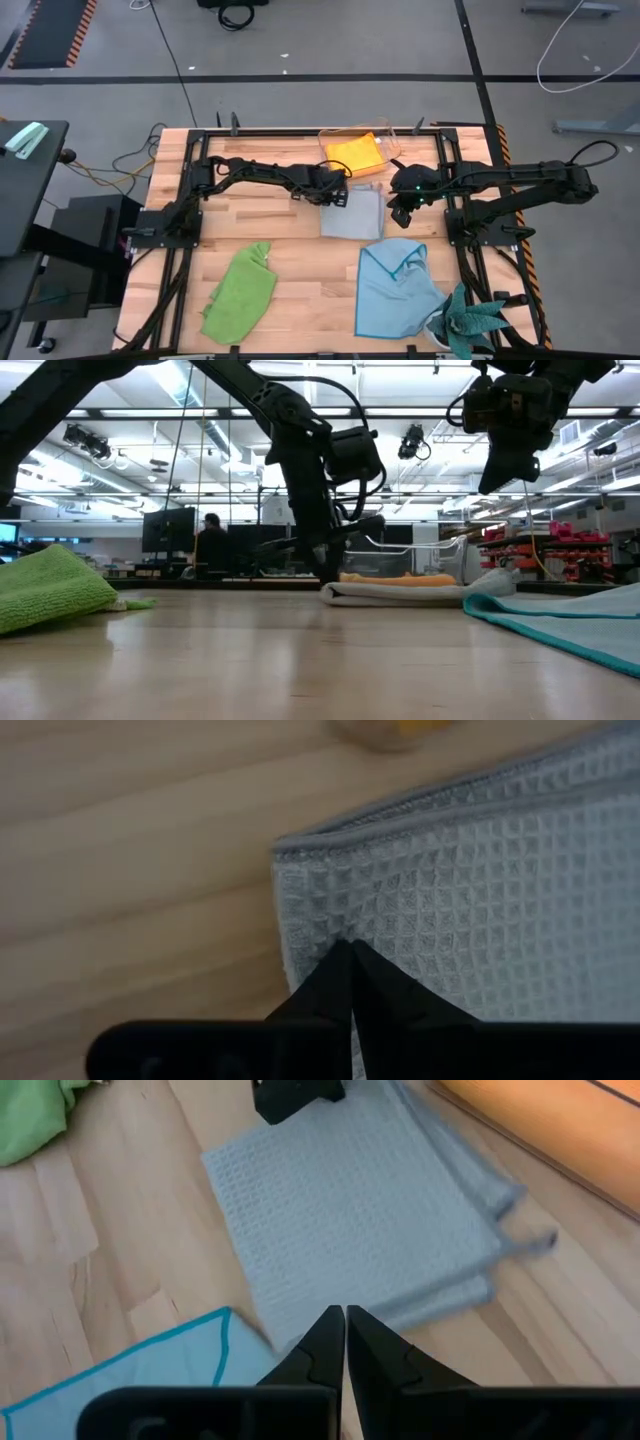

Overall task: Fold microfiber towels
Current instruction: Put the gray microfiber cloth into the transparent bin

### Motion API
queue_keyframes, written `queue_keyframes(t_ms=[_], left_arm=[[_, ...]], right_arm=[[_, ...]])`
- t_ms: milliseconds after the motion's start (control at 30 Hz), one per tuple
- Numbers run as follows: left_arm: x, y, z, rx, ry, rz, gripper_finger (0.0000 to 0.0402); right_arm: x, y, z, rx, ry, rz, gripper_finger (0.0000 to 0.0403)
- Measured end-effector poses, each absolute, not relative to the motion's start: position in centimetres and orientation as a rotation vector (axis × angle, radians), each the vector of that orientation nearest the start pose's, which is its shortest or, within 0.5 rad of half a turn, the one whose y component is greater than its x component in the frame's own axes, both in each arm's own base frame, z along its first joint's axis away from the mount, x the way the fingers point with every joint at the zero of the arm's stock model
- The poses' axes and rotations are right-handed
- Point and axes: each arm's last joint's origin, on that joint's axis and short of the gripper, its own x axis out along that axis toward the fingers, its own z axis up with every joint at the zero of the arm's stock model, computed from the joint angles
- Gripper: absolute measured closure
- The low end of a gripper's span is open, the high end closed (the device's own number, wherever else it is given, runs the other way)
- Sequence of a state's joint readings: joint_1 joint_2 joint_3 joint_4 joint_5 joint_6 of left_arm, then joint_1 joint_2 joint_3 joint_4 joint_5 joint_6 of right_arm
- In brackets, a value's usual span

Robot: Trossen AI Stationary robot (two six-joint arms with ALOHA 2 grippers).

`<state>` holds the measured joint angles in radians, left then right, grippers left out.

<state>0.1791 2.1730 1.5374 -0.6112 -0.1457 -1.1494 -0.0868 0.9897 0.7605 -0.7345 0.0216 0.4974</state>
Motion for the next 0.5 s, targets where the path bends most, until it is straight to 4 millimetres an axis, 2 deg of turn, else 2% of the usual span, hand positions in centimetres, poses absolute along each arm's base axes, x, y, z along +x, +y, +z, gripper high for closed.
queue_keyframes(t_ms=[233, 367, 500], left_arm=[[42.0, 7.1, 13.1, -1.04, 0.971, 1.053, 0.0386], [41.9, 5.8, 13.6, -1.033, 0.943, 1.09, 0.0385], [40.7, 4.3, 14.4, -1.012, 0.974, 1.184, 0.0391]], right_arm=[[18.2, -1.6, 24.7, 0.486, 0.921, -0.337, 0.0381], [18.2, -1.6, 24.7, 0.46, 0.926, -0.324, 0.0381], [18.1, -1.6, 24.7, 0.429, 0.932, -0.308, 0.0381]])
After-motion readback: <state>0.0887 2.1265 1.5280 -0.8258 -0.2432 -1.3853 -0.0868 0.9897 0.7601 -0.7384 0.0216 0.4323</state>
